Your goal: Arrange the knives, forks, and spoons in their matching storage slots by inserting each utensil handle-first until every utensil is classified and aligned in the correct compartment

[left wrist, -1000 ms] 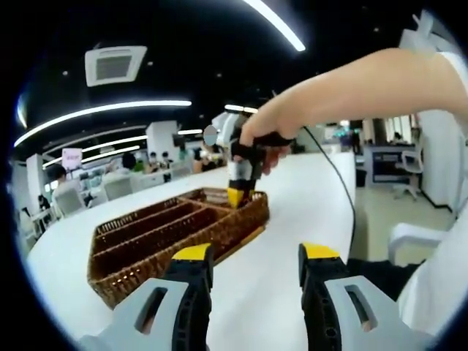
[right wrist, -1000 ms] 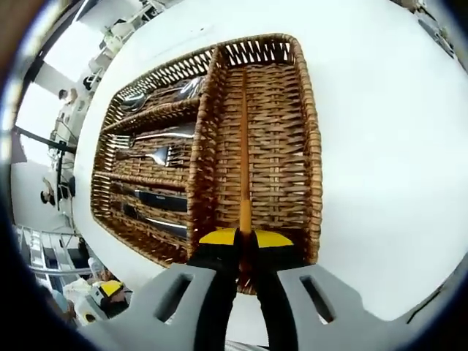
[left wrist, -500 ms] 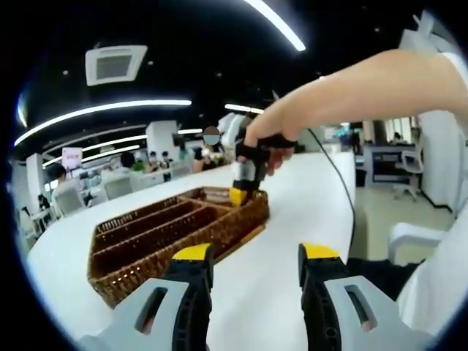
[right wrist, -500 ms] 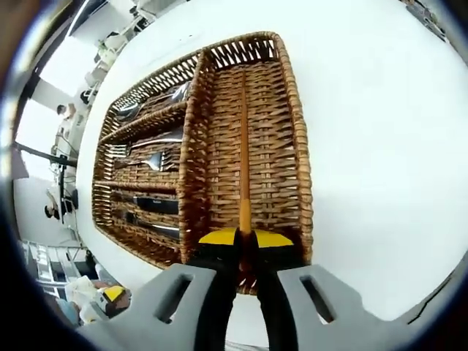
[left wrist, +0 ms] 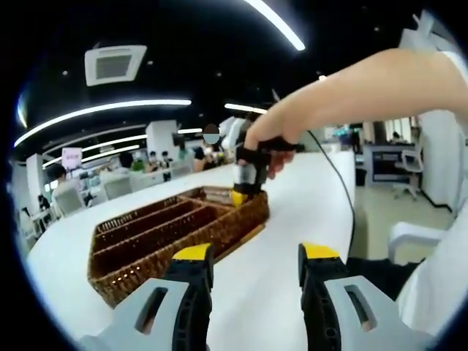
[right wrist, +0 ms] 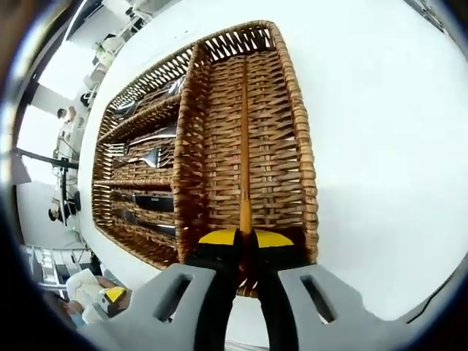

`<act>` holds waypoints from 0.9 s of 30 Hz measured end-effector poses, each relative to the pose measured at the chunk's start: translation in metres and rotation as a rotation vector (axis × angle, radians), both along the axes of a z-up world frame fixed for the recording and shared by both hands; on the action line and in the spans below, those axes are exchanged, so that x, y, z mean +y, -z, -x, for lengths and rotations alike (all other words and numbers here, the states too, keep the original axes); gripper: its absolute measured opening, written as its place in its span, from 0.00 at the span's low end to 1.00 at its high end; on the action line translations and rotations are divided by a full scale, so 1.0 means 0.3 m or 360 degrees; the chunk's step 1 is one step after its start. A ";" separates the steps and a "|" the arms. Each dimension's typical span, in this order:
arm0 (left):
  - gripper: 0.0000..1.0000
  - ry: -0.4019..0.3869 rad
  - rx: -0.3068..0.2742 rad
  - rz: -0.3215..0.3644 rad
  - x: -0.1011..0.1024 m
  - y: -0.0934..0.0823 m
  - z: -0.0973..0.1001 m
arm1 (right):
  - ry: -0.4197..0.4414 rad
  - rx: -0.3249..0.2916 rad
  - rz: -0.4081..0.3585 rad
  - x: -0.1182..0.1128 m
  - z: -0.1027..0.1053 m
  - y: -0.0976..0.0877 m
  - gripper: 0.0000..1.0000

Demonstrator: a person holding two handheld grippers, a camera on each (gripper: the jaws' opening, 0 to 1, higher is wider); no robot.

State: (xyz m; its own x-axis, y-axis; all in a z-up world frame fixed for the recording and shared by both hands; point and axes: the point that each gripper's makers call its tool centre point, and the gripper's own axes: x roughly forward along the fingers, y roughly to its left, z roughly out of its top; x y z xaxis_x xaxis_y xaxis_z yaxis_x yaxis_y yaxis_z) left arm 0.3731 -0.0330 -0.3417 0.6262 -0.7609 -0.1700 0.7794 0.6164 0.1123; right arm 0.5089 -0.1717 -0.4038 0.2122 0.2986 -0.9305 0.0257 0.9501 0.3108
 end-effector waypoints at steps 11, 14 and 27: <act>0.46 -0.0006 0.0004 0.0001 0.008 0.005 -0.002 | -0.0024 0.0007 -0.0019 0.012 0.009 0.022 0.07; 0.46 -0.0005 0.0003 0.0000 0.006 0.005 -0.002 | -0.0038 -0.0003 -0.0019 0.012 0.008 0.020 0.07; 0.46 -0.0007 0.0010 -0.0003 0.007 0.014 0.003 | -0.0057 -0.0012 -0.0010 0.007 0.014 0.027 0.07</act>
State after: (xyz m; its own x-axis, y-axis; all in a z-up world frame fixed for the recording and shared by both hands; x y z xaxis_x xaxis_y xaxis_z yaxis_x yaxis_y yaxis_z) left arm 0.3722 -0.0308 -0.3458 0.6284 -0.7579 -0.1751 0.7774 0.6195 0.1087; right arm 0.5048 -0.1697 -0.4119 0.2083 0.3119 -0.9270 -0.0105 0.9484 0.3168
